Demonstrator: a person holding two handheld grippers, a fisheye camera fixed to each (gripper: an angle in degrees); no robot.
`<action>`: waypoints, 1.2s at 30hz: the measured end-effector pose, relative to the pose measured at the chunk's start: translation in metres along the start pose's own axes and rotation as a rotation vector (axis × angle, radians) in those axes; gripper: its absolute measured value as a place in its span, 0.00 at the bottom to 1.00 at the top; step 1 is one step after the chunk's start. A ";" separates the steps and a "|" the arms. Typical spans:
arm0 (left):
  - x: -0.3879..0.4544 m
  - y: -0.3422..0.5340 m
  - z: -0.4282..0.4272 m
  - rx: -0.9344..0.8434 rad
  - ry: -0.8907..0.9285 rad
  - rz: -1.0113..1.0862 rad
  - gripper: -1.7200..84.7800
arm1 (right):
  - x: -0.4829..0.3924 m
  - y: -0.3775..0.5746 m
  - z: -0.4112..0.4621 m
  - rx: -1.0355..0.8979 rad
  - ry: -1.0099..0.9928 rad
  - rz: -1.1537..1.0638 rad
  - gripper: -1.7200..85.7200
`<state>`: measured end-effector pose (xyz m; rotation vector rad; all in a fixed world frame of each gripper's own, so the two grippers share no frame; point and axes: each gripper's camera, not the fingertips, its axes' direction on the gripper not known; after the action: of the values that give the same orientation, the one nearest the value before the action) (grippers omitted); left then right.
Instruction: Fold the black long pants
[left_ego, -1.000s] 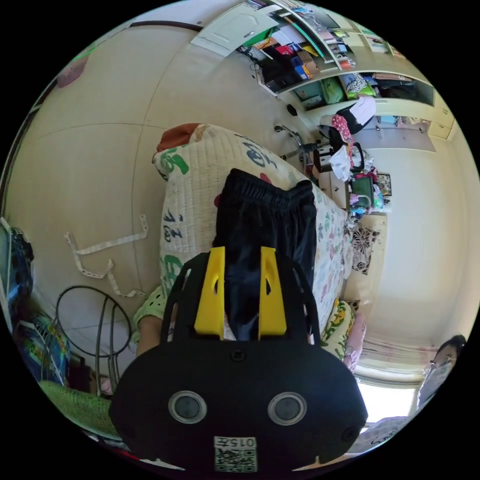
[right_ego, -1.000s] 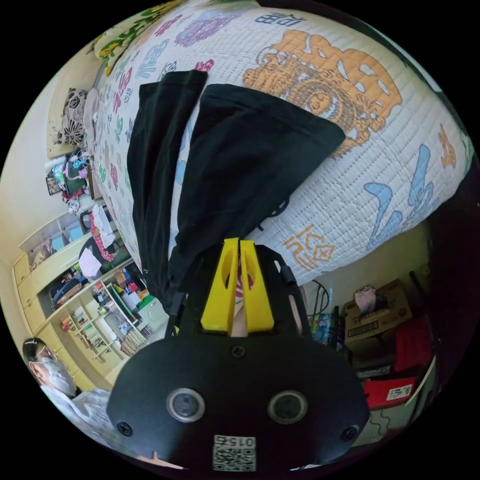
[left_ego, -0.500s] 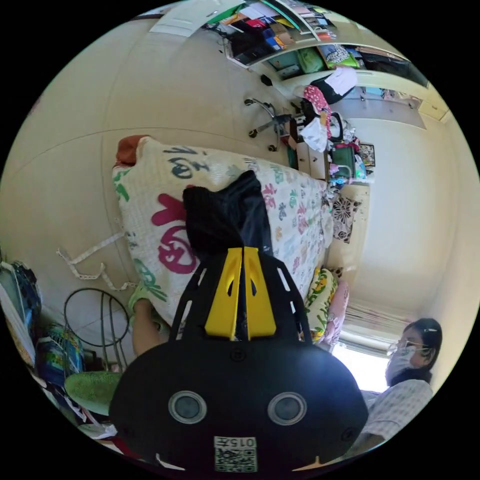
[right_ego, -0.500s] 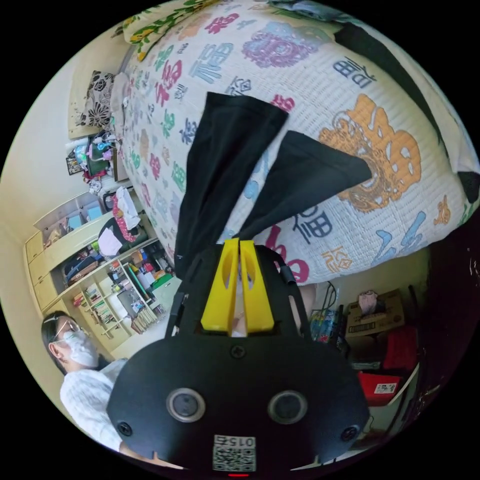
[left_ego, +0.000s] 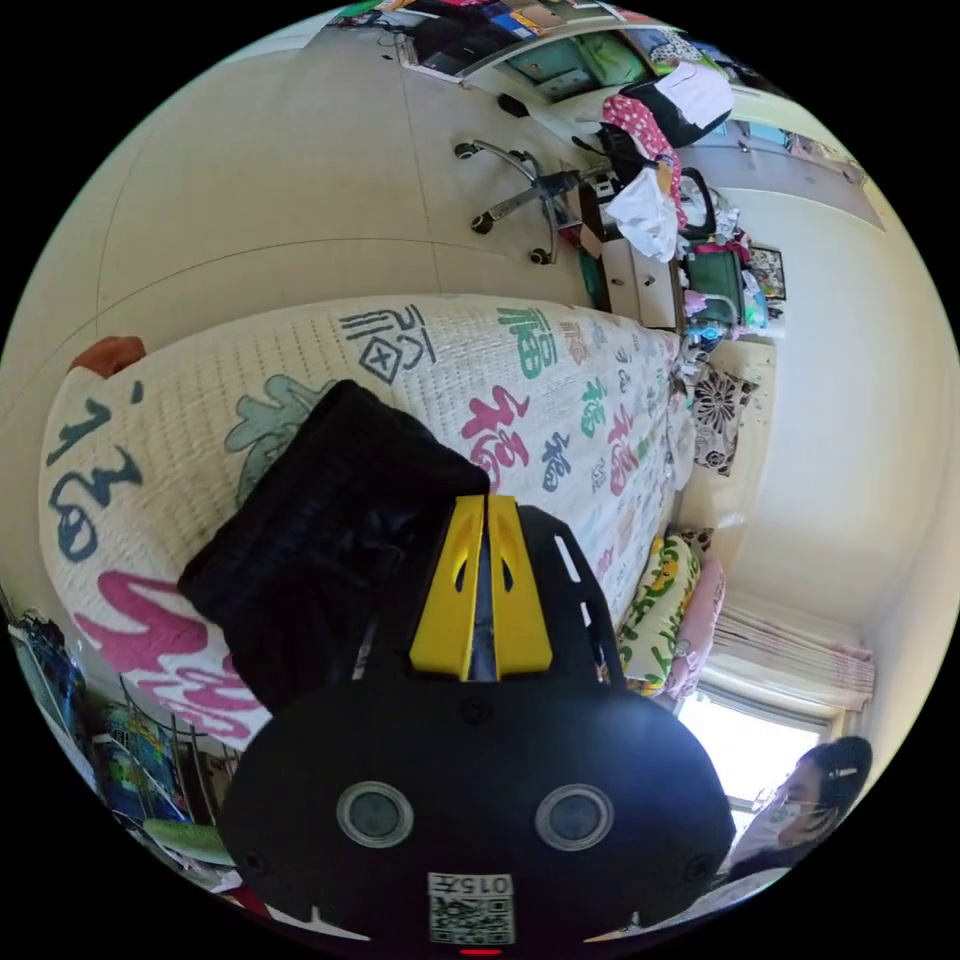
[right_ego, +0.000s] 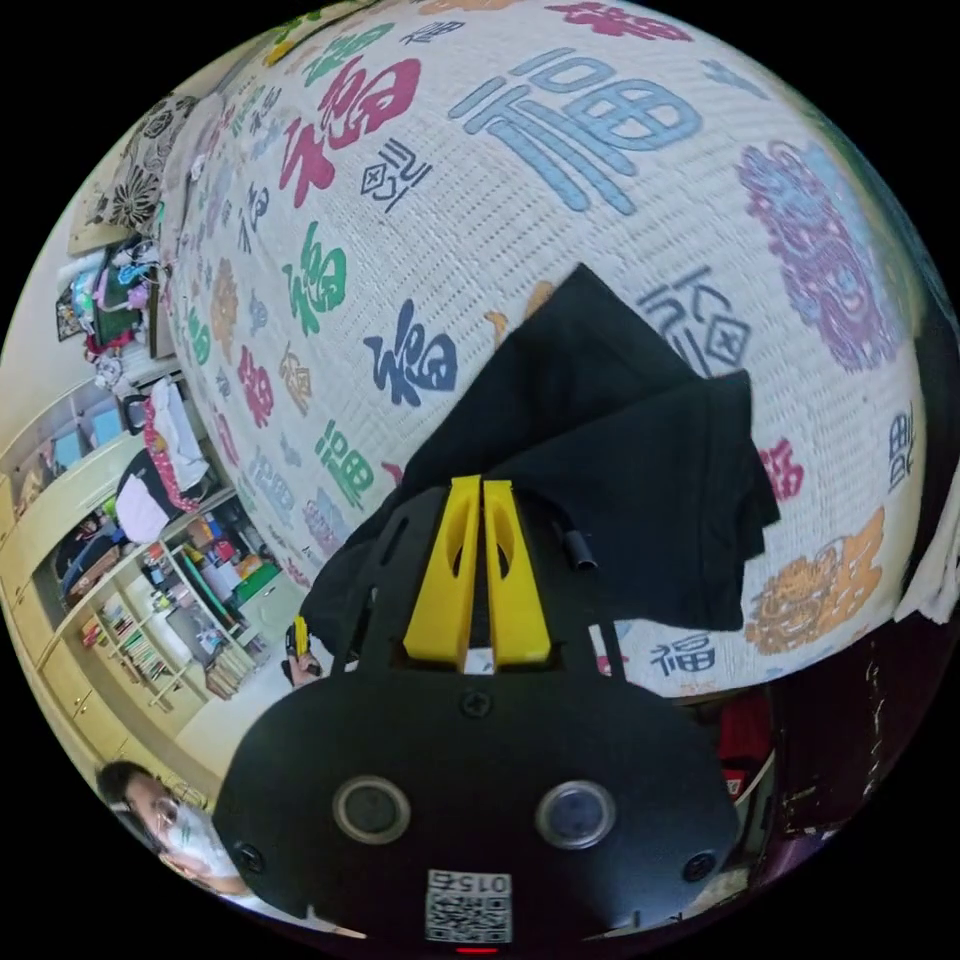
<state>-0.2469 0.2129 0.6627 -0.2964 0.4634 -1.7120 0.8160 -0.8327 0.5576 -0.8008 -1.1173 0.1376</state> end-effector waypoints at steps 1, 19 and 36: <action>0.005 -0.002 0.009 0.005 -0.013 -0.008 0.02 | -0.011 -0.009 0.007 -0.002 0.046 0.004 0.02; 0.189 0.087 0.036 -0.161 -0.121 0.597 0.07 | 0.012 0.079 -0.083 0.156 0.304 -0.196 0.09; 0.456 0.556 0.417 -0.962 -0.001 1.690 0.13 | 0.148 0.136 -0.072 0.164 -0.073 -0.428 0.13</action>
<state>0.3374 -0.3721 0.7486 -0.3873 1.0822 0.2320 0.9831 -0.7001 0.5675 -0.4006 -1.3044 -0.1002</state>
